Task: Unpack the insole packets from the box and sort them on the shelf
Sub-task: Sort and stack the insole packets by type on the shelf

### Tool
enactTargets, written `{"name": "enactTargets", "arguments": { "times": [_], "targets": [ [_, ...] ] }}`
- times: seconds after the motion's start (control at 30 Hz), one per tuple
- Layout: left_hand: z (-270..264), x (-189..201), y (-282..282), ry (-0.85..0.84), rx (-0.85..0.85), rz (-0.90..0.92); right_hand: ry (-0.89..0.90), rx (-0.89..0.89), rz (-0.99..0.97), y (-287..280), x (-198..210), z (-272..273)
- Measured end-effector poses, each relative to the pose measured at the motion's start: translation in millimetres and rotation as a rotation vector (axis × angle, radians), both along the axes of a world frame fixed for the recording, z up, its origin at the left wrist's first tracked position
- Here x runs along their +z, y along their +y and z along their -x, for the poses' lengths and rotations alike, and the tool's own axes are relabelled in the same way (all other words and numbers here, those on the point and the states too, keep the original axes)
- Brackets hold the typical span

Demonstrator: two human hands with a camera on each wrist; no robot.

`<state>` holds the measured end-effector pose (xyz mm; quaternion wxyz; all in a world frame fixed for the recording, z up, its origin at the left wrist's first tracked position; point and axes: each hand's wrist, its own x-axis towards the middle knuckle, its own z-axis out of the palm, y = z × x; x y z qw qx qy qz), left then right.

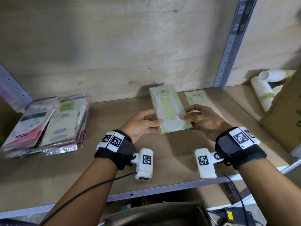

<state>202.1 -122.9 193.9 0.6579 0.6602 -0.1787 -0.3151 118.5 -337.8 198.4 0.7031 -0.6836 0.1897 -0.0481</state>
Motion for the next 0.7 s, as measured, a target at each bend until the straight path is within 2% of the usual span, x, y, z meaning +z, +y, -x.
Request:
{"name": "enactTargets", "arguments": {
  "times": [0.17, 0.3, 0.7],
  "targets": [
    [-1, 1, -47, 0.023, 0.063, -0.032, -0.020, -0.051, 0.125, -37, 1, 4],
    [-5, 2, -89, 0.010, 0.090, -0.105, -0.034, -0.025, 0.138, -74, -1, 11],
    [-3, 8, -167, 0.034, 0.108, -0.266, 0.156, -0.213, 0.413, -132, -22, 1]
  ]
}}
